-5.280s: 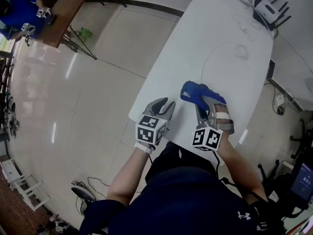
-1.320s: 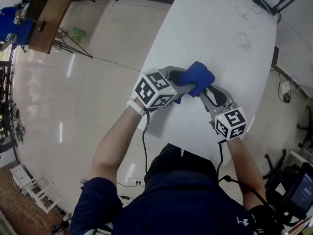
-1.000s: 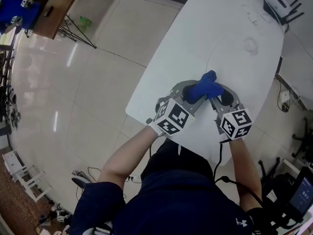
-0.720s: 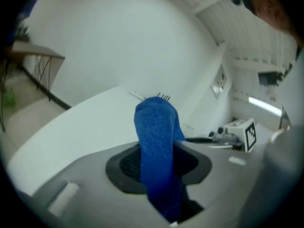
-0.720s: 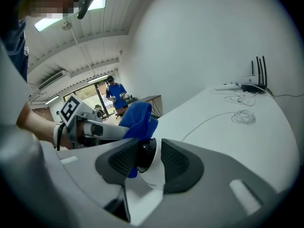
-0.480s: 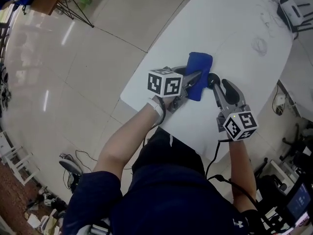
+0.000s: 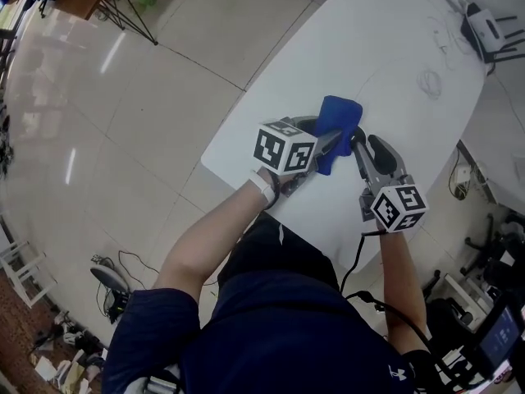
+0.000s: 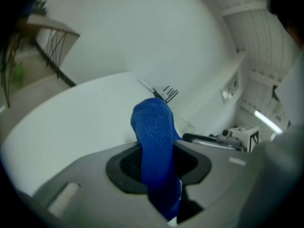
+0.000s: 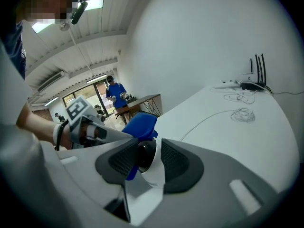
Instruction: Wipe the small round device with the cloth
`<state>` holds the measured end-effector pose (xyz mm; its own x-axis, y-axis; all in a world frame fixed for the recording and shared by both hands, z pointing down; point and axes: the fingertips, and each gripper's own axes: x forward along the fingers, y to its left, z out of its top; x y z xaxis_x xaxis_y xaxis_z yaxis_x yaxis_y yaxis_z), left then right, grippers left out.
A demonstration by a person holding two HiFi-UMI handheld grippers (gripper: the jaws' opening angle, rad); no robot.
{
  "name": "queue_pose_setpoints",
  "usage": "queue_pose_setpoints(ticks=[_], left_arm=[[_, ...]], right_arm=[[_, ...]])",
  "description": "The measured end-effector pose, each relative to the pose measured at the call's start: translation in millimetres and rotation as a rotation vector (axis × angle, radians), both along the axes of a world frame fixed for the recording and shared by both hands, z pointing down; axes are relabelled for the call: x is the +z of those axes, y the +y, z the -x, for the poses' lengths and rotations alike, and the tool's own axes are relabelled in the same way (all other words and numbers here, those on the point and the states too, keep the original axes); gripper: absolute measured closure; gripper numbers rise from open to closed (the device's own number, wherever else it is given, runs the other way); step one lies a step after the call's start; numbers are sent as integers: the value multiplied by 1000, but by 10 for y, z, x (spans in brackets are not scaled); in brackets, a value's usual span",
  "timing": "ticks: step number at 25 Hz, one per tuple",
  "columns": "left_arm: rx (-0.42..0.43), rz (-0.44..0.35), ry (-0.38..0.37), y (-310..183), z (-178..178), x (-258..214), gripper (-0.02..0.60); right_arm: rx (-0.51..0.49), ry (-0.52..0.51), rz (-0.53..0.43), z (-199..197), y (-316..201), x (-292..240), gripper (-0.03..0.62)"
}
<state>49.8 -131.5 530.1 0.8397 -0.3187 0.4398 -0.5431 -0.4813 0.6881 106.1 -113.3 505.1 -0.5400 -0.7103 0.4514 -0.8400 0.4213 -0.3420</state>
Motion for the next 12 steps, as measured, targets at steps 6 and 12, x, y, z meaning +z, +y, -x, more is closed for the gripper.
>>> queue_pose_setpoints(ticks=[6,12], left_arm=[[110,-555,-301,360,-166,-235,440],[46,-635,-373,487,-212,-64,433]], right_arm=[[6,-23,33,-37,-34,3,439],[-2,-30,37,-30,-42,-30,439]])
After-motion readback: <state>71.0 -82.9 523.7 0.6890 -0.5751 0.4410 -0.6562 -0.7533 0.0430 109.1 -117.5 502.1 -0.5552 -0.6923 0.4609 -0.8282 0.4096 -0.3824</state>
